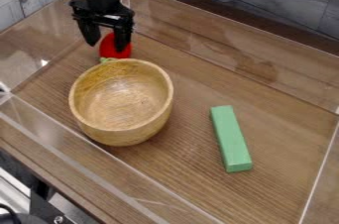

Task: Move the red fruit to the left

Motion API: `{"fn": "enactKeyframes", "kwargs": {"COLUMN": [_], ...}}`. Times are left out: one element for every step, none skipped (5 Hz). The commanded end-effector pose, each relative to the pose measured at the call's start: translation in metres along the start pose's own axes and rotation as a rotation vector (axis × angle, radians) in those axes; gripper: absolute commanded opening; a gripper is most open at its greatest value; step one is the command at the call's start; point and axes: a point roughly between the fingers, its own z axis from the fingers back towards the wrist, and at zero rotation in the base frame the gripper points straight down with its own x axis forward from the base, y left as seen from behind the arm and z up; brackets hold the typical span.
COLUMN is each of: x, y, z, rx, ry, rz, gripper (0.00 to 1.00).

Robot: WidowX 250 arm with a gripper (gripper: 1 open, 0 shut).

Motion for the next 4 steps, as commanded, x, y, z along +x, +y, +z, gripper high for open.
{"fn": "enactKeyframes", "kwargs": {"x": [0.0092, 0.0088, 0.0129, 0.0168], "y": [0.0093, 0.017, 0.0177, 0.0157], "z": [0.0253, 0.0299, 0.0276, 0.0225], "rx": [0.019, 0.016, 0.012, 0.01], "ry": [-0.067, -0.068, -0.072, -0.072], "rz": [-0.012, -0.017, -0.05, -0.085], "gripper": [1.0, 1.0, 1.0, 1.0]}}
